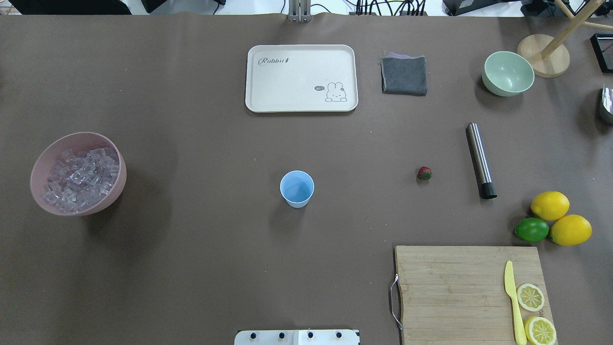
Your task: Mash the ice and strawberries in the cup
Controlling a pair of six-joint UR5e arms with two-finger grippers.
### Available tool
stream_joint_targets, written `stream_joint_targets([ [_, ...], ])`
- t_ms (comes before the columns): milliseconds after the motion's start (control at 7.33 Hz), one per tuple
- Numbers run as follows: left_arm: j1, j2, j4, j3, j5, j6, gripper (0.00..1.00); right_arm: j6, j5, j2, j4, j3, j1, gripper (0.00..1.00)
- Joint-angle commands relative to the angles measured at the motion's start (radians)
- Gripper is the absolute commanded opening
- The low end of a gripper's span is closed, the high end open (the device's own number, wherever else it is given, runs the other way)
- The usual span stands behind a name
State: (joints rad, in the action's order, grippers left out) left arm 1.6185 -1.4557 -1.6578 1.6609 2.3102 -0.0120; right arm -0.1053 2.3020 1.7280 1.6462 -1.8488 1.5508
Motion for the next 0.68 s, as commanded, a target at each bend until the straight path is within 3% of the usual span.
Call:
stream_joint_targets([
  [0,-0.002,0.0,-0.01,0.0,0.0,0.001,1.0,0.004,-0.001,-0.011,0.0,-0.021,0.0,1.0],
  [409,-0.003,-0.002,-0.035,0.0,0.006,0.0,0.99,0.012,0.035,-0.027,0.001,-0.032,0.0,1.0],
  [545,-0.003,-0.002,-0.054,-0.016,0.074,-0.005,0.99,0.004,0.092,-0.027,-0.002,-0.027,0.0,1.0],
])
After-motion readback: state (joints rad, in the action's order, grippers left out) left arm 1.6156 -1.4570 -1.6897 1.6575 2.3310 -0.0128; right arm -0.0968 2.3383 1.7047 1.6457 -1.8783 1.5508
